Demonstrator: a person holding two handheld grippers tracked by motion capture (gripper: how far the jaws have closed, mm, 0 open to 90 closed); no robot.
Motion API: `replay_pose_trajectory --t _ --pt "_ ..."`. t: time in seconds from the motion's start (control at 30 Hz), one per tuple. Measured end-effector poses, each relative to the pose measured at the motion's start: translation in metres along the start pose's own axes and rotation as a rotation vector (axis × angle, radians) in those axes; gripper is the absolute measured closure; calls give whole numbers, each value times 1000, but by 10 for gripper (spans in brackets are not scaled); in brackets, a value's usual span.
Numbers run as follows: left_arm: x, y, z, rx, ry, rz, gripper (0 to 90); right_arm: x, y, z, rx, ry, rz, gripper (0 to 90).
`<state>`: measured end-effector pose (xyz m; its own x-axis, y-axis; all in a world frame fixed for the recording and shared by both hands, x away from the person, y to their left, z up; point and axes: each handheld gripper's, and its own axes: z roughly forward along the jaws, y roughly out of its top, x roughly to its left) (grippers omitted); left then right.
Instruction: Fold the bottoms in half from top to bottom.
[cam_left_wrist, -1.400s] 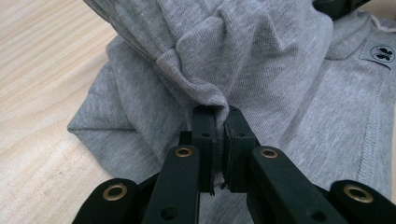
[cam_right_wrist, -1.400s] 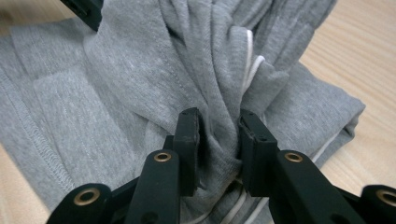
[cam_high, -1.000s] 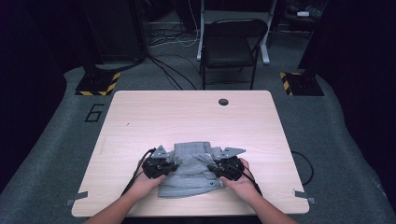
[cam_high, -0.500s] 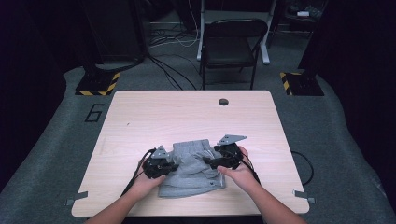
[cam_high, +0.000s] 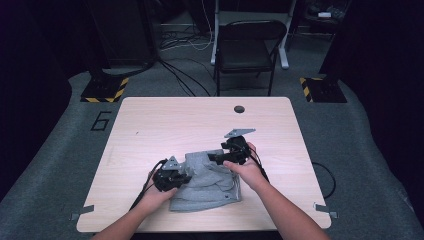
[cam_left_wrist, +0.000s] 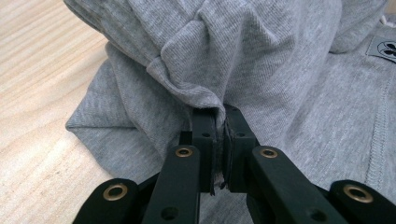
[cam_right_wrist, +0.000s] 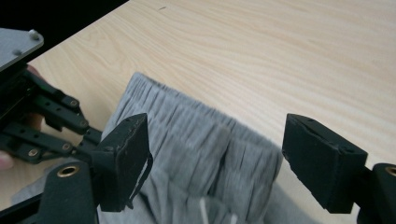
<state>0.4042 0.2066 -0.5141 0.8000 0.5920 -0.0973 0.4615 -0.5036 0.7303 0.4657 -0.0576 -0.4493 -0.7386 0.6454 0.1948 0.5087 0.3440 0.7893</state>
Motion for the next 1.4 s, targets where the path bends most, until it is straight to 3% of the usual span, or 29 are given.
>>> replay_pose_trajectory --t 0.17,0.27,0.37,0.5,0.6,0.73,0.87,0.9,1.03,1.13,1.27,1.33,1.4 --pt "0 0 0 4 2 5 853 6 10 10 10 26 -27 303" --pt "0 0 0 4 5 5 853 12 12 17 27 68 -43 412" --pt "-1 0 -1 5 3 5 852 19 11 20 44 70 -101 502" --pt "-2 0 -1 12 0 0 850 21 9 14 67 82 -132 649" --pt "-2 0 -1 6 7 -1 845 24 4 4 81 99 -152 708" --pt "-2 1 -2 21 5 7 836 30 -7 -6 102 111 -188 742" --pt "-2 1 -2 22 4 3 832 33 -17 -6 118 83 -221 653" --pt "-2 0 -1 14 14 -2 832 34 -18 -5 109 64 -219 624" --pt "-1 0 -1 13 6 -5 833 31 -13 -1 76 60 -191 591" --pt "-1 0 -1 13 4 -6 833 32 -10 5 98 67 -193 647" --pt "-1 -1 -1 11 9 -8 833 34 -11 5 113 97 -229 840" --pt "-2 -1 -1 14 7 -15 832 37 -15 1 112 120 -230 862" --pt "-1 -1 -3 21 5 -21 819 42 -19 -4 118 128 -264 865"
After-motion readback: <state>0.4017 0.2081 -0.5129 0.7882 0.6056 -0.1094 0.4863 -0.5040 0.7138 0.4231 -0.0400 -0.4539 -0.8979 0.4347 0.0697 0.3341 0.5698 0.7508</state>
